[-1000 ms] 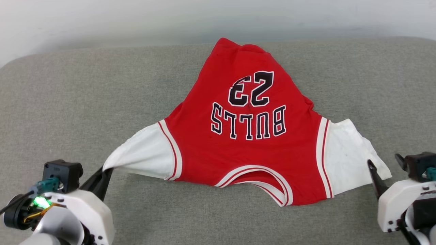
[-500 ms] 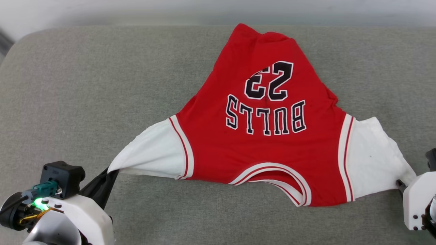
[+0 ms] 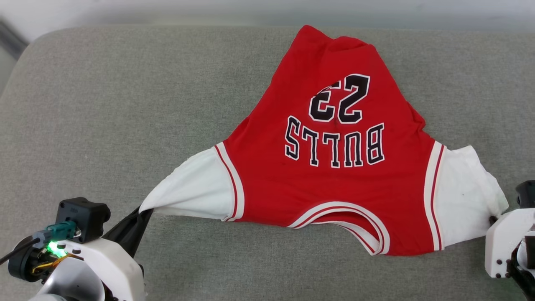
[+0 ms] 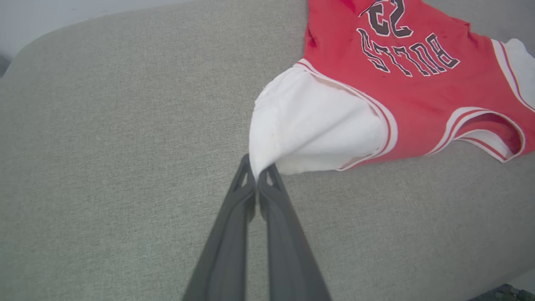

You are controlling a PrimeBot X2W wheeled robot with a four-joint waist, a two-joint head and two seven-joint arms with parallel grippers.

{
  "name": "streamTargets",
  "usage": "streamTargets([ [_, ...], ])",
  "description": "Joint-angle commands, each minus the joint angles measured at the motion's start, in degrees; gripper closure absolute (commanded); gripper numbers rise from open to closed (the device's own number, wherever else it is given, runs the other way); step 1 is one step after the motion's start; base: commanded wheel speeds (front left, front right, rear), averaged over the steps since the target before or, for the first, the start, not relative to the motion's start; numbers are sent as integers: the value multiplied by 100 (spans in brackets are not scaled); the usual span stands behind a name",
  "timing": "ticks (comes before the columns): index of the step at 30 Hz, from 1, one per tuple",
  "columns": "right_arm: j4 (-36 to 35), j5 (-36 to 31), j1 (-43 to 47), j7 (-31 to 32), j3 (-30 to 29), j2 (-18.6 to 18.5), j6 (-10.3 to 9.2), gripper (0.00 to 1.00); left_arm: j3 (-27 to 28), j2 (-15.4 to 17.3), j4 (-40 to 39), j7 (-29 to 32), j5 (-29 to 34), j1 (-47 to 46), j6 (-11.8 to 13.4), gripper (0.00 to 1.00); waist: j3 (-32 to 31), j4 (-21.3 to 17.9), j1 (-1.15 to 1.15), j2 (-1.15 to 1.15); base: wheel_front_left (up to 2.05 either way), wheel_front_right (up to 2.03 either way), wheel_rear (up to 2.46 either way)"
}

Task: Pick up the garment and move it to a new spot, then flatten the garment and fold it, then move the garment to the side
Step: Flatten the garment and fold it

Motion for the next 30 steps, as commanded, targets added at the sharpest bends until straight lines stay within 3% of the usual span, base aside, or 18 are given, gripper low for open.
streamTargets([
  [1,201,81,130,-33,133,98,68,100,15,-9,42,-44,-25,30,-30,100,-72,-53,0,0,0,0,0],
  [10,-610,524,-164,-324,90,-244,41,100,303,195,-12,-256,-271,130,-153,100,-583,-399,0,0,0,0,0],
  [18,-1634,1105,-645,-230,221,-726,40,100,842,712,-147,-399,-175,22,100,100,-982,-740,0,0,0,0,0],
  [30,-2260,1658,-1869,-268,369,-1130,41,100,1874,1326,-439,-697,-184,-476,277,100,-1479,-1016,0,0,0,0,0],
])
